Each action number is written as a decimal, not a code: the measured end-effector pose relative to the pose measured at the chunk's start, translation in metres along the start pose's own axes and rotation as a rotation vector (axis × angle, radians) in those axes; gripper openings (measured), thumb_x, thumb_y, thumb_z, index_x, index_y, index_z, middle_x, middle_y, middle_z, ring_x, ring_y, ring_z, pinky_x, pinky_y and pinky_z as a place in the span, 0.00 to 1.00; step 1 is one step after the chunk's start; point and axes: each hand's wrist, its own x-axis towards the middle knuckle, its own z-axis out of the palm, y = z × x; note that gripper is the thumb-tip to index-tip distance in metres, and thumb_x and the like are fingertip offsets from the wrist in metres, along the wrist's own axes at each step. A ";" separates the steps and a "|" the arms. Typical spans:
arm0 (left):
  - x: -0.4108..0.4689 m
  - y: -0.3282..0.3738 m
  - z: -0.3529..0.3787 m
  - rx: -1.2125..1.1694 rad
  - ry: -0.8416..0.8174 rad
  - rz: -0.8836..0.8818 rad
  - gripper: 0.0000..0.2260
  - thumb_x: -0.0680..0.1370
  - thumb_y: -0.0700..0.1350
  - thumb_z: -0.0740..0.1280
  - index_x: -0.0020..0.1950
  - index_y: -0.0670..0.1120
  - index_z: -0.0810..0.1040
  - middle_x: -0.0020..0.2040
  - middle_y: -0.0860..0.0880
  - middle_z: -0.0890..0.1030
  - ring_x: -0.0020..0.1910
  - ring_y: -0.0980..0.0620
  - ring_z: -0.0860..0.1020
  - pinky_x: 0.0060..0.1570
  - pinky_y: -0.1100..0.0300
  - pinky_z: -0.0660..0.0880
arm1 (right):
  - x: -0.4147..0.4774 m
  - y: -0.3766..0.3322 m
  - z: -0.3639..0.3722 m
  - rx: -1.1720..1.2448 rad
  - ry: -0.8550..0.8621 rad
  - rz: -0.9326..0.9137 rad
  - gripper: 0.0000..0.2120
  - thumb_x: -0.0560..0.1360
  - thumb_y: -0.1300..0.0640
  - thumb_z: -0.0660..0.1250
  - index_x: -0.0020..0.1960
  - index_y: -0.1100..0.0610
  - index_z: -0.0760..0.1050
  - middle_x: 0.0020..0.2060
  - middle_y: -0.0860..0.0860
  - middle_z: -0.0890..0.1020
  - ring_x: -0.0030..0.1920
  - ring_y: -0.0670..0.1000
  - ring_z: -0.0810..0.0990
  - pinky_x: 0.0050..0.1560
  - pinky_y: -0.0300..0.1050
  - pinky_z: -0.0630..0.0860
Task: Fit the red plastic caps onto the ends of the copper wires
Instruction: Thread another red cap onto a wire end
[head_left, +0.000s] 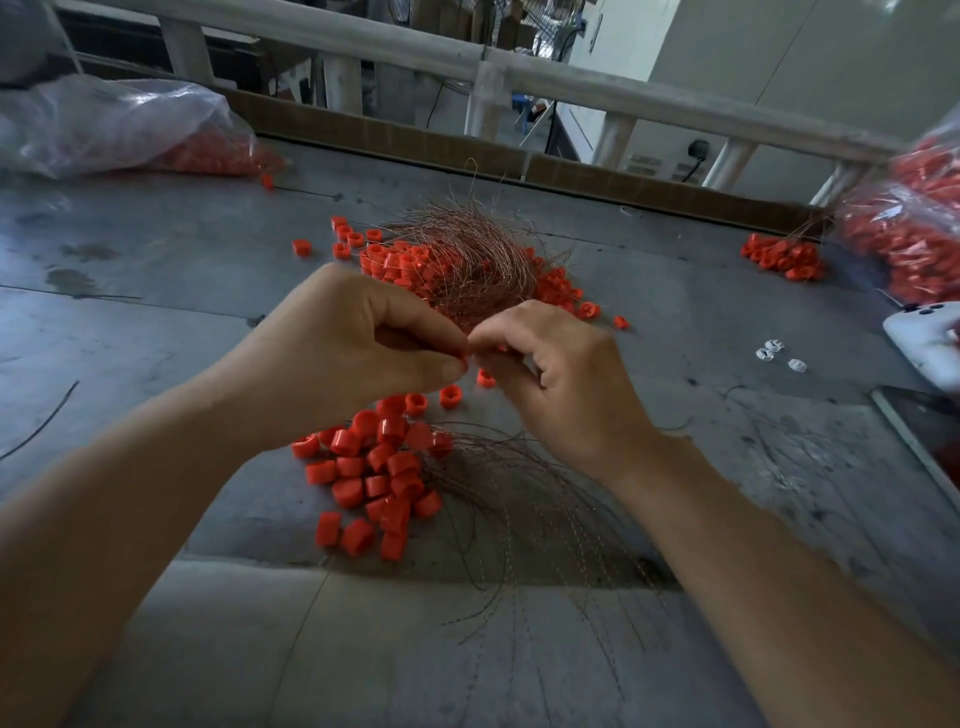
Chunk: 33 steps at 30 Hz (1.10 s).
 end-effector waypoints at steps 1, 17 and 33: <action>0.000 0.001 0.001 -0.012 -0.004 -0.002 0.12 0.58 0.53 0.69 0.41 0.61 0.81 0.36 0.59 0.83 0.35 0.61 0.81 0.38 0.73 0.75 | 0.000 0.000 0.000 -0.026 0.013 -0.023 0.04 0.72 0.64 0.67 0.46 0.62 0.80 0.39 0.53 0.81 0.41 0.49 0.77 0.42 0.41 0.72; 0.004 -0.003 0.009 -0.170 0.146 0.016 0.13 0.61 0.39 0.72 0.42 0.52 0.79 0.37 0.59 0.83 0.37 0.62 0.81 0.39 0.73 0.75 | 0.004 -0.002 -0.039 0.047 0.348 -0.033 0.06 0.71 0.65 0.69 0.46 0.57 0.77 0.37 0.51 0.76 0.37 0.41 0.73 0.39 0.29 0.69; 0.001 -0.001 0.011 -0.272 0.023 0.044 0.13 0.64 0.42 0.67 0.47 0.53 0.80 0.42 0.52 0.84 0.39 0.58 0.82 0.41 0.70 0.75 | 0.000 -0.015 -0.030 0.183 0.145 0.087 0.07 0.69 0.63 0.68 0.40 0.52 0.74 0.36 0.47 0.77 0.39 0.45 0.75 0.37 0.31 0.70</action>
